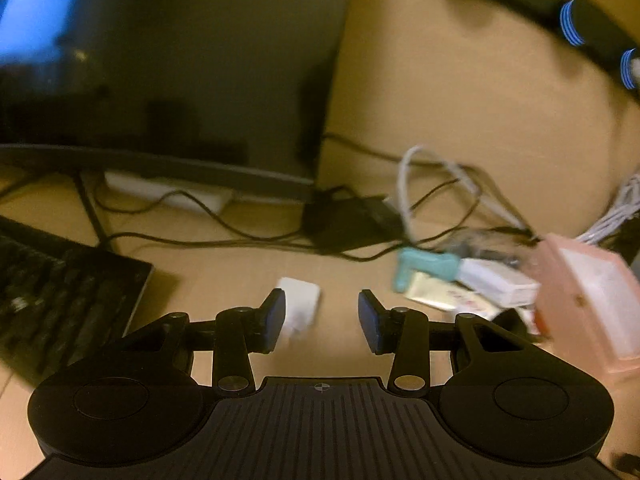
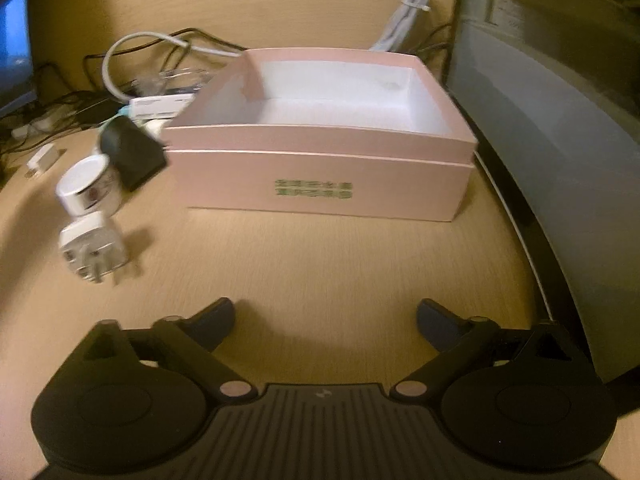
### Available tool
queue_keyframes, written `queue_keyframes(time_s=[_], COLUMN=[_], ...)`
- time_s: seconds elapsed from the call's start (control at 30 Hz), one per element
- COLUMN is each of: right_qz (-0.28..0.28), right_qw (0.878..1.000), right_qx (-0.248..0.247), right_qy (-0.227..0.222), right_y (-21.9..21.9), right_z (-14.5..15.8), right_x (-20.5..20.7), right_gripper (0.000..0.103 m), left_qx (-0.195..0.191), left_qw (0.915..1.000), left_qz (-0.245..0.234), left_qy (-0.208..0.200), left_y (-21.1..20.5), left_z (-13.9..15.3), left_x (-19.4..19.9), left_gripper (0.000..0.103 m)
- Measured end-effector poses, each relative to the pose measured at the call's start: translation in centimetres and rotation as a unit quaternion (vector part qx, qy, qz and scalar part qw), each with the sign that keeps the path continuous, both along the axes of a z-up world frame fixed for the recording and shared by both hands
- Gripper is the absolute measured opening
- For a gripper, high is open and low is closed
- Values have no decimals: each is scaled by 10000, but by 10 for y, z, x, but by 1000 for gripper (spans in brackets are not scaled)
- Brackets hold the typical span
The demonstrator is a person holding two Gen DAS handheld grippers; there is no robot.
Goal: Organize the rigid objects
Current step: 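Grasp the white plug adapter with the left gripper while the right grasps the white square charger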
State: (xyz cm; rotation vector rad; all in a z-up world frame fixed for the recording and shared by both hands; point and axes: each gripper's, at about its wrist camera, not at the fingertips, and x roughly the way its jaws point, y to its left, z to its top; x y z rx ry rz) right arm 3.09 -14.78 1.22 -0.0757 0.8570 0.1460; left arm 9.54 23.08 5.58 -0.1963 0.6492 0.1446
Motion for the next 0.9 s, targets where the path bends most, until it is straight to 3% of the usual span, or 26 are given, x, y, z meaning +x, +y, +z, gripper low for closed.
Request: queue_keyframes(time_s=[0.2,0.43,0.5,0.67,0.83,0.9], right_qz=[343,645,808,1516,2178,2303], right_qw=[9989,9968,9953,9856,9732,9712], right_qx=[-8,24,60,81,-25,-42], right_qy=[-318,-474,-533,-743,-744,-612], right_y=[15,21,27,58,100,112], right_z=[24,35,36,41,28,17], right_x=[-24,-36,-36,-27,0,14], right_gripper=[96,97,96,96,96,91], left_qx=[272,462,451,-9,-317,-523], left_qw=[9979,9964,9967,9972,9967,9957], left_qz=[105,195,130,-34,-253,-304], left_qy=[576,682,669,741,708,707], left_y=[5,5,4,10,-1,-8], left_z=[-32,-46,-45,-39,-25,-20], left_x=[37,56,53,25,-39,-64], left_gripper=[44,45,38,37,37,37])
